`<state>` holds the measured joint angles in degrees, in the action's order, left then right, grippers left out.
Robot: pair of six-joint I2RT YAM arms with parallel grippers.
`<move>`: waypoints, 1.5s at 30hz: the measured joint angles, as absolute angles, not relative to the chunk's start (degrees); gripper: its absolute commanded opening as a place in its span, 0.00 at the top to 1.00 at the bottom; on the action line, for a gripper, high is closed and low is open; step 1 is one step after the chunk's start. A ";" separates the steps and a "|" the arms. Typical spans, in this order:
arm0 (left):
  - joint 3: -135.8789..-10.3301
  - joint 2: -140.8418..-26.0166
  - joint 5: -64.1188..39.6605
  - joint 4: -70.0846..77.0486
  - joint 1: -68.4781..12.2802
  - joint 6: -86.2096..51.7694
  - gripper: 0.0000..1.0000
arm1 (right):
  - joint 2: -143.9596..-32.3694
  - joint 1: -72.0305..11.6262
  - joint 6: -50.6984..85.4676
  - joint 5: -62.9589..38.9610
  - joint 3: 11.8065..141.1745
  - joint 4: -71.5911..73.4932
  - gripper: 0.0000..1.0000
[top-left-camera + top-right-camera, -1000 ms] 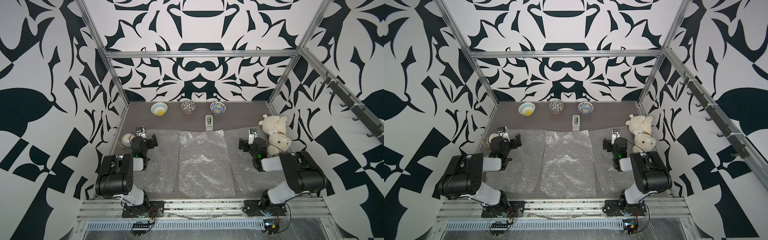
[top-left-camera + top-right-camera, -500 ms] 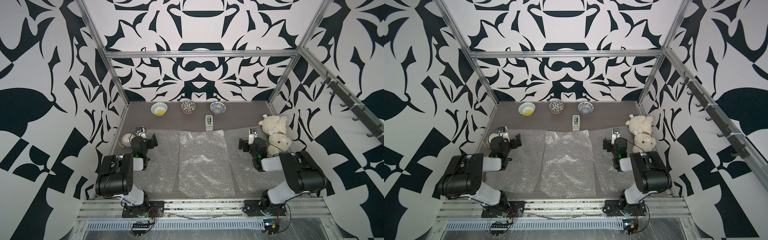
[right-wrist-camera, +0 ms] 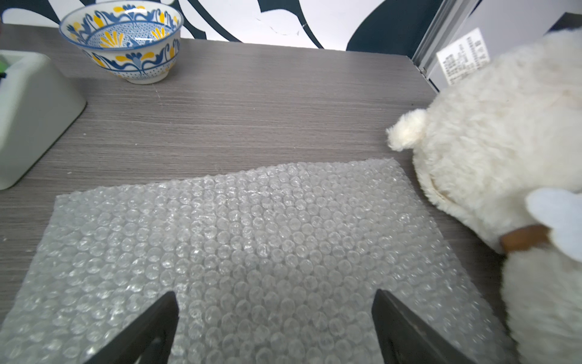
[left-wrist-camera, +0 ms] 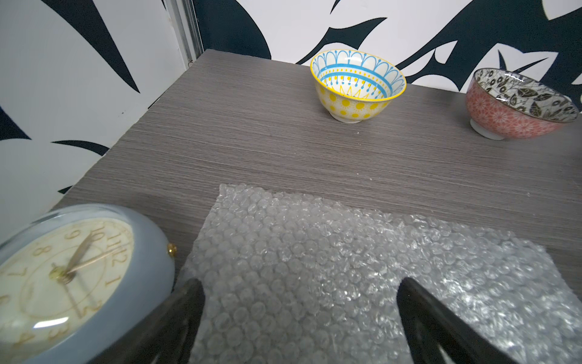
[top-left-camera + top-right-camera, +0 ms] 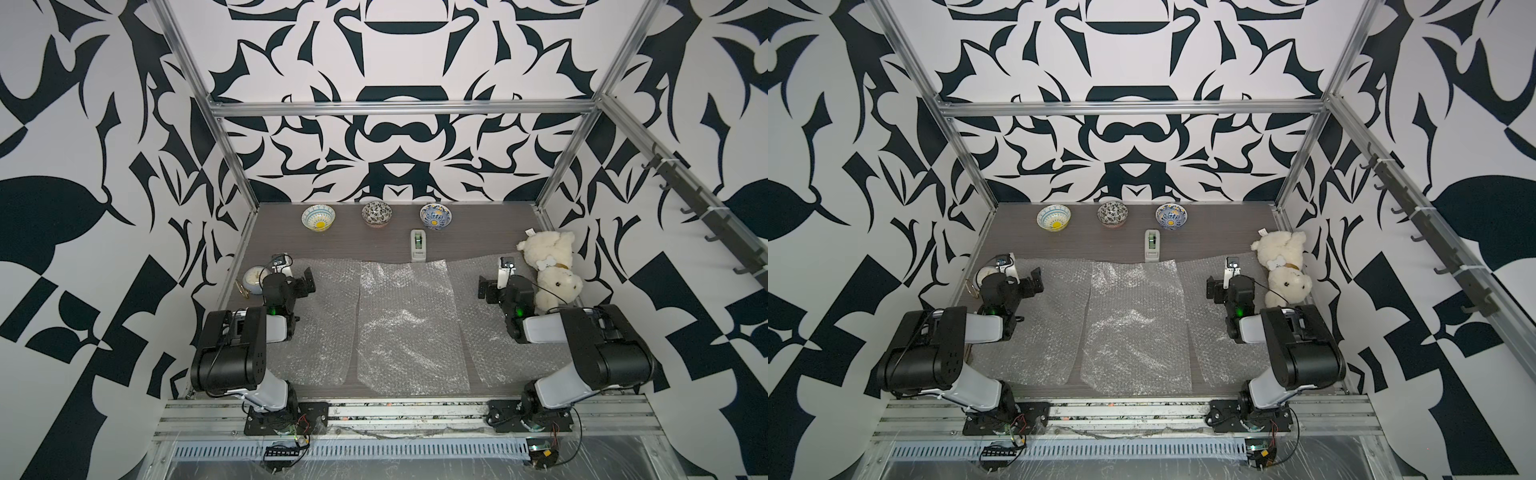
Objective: Wrap bowls in bubble wrap
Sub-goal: Pick up the bowl from the center of the board.
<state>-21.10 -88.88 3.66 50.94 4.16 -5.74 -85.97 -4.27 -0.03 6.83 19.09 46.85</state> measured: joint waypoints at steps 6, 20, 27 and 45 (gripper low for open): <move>-22.96 -81.25 5.32 41.65 4.16 -6.28 0.00 | -71.13 -4.27 5.19 9.69 25.15 29.32 0.00; -42.37 -70.50 -12.10 9.10 3.57 -25.87 0.00 | -84.90 -4.10 22.17 -5.17 56.10 -3.90 0.32; -41.30 -70.24 -22.22 4.95 -3.66 -32.56 0.01 | -106.85 -4.10 27.79 -15.51 79.35 -12.62 0.49; -36.71 -69.71 -27.70 4.03 -10.31 -38.00 0.03 | -147.04 -4.60 32.47 -21.67 132.22 -33.91 0.50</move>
<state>-36.71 -69.71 -27.70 4.03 -10.31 -38.00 -147.04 -4.60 32.47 -21.67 132.22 -33.91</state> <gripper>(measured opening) 0.971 0.508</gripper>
